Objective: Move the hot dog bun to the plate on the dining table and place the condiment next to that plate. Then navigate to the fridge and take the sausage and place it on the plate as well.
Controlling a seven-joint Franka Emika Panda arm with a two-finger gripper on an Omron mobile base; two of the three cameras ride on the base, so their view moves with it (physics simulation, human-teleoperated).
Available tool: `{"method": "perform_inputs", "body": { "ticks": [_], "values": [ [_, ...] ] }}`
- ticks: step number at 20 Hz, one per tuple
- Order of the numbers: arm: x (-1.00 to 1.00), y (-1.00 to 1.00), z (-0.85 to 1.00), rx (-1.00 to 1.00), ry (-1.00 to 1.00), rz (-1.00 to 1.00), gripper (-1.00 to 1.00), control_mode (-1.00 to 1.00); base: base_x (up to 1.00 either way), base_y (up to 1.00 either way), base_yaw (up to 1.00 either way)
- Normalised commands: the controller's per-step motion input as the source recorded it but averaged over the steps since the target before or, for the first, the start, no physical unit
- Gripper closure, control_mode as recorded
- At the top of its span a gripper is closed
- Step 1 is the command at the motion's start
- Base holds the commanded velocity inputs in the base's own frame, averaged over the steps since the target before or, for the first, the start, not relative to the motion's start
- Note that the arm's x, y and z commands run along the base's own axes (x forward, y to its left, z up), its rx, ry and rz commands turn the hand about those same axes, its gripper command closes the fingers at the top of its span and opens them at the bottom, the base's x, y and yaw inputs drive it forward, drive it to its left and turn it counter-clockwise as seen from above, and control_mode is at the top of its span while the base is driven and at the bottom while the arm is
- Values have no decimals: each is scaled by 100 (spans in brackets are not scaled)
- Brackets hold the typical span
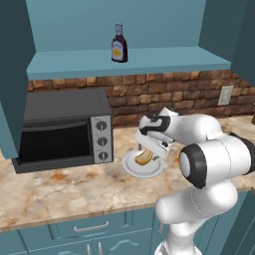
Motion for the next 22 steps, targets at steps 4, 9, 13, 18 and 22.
{"method": "perform_inputs", "body": {
  "ticks": [4,9,13,18,22],
  "values": [
    [0,-2,-17,0,2,-8,-100,-100,0,0,0],
    [4,-3,-20,1,0,-7,-100,-100,0,0,0],
    [4,3,-21,0,0,-6,-100,-100,0,0,0],
    [2,9,-26,0,0,-5,-100,-100,0,0,0],
    [3,15,-25,0,0,-4,-100,-100,0,0,0]
  ]
}}
